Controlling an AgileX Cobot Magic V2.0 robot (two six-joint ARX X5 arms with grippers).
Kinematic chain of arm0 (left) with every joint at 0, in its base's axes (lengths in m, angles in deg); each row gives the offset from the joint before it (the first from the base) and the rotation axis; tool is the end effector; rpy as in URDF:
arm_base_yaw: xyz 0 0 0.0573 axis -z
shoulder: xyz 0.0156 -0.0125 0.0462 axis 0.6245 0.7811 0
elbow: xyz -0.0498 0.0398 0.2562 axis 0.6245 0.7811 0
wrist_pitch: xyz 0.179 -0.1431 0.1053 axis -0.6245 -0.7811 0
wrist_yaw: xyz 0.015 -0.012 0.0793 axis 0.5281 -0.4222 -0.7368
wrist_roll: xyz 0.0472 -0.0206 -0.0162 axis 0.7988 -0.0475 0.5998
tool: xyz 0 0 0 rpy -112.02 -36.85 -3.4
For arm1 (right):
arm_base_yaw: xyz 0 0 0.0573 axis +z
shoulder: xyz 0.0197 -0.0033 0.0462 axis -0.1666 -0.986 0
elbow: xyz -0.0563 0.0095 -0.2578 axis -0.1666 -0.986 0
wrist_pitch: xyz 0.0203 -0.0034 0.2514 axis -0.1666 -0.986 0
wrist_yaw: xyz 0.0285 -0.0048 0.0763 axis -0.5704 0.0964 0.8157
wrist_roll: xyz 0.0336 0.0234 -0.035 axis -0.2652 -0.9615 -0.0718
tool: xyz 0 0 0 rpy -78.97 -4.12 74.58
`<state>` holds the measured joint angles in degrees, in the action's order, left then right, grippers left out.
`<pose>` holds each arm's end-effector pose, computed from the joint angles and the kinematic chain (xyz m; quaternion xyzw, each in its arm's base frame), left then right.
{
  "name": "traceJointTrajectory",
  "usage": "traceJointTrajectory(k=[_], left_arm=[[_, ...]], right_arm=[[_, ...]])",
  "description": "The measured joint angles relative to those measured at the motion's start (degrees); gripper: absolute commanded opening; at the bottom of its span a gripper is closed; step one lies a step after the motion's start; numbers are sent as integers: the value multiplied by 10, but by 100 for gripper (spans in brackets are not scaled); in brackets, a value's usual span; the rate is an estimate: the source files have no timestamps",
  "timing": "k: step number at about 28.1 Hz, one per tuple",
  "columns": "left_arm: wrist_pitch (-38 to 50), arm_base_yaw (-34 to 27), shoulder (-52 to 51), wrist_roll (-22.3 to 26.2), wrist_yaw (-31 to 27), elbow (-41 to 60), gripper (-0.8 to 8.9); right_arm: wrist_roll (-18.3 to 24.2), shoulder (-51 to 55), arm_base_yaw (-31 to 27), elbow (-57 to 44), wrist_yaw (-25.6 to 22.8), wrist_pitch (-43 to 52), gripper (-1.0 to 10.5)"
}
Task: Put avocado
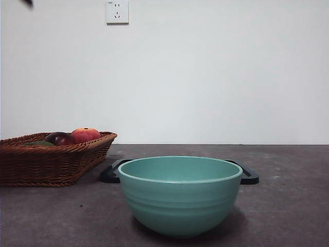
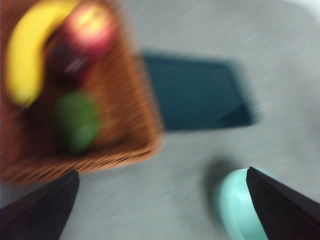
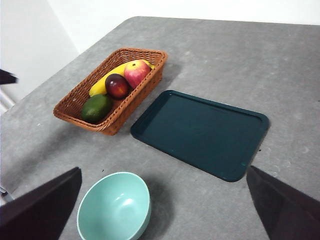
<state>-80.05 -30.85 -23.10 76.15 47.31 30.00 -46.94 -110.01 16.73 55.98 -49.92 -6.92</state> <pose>0.1659 -0.0326 0.3246 -0.1404 0.3982 -0.1772 0.8890 0.0931 0.0276 0.3367 0.0743 0.2250 0.3282 0.9144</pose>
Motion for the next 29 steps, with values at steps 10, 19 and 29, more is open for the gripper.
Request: traceJointTrajectory(k=[10, 19, 29], left_arm=[[-16, 0, 221, 25, -52, -68, 588], [21, 12, 381, 35, -76, -128, 588], [68, 23, 475, 33, -107, -136, 444]], right_arm=[[-2, 0, 6, 0, 0, 0, 549], [-3, 0, 15, 0, 0, 0, 549], [-4, 0, 15, 0, 0, 0, 549]])
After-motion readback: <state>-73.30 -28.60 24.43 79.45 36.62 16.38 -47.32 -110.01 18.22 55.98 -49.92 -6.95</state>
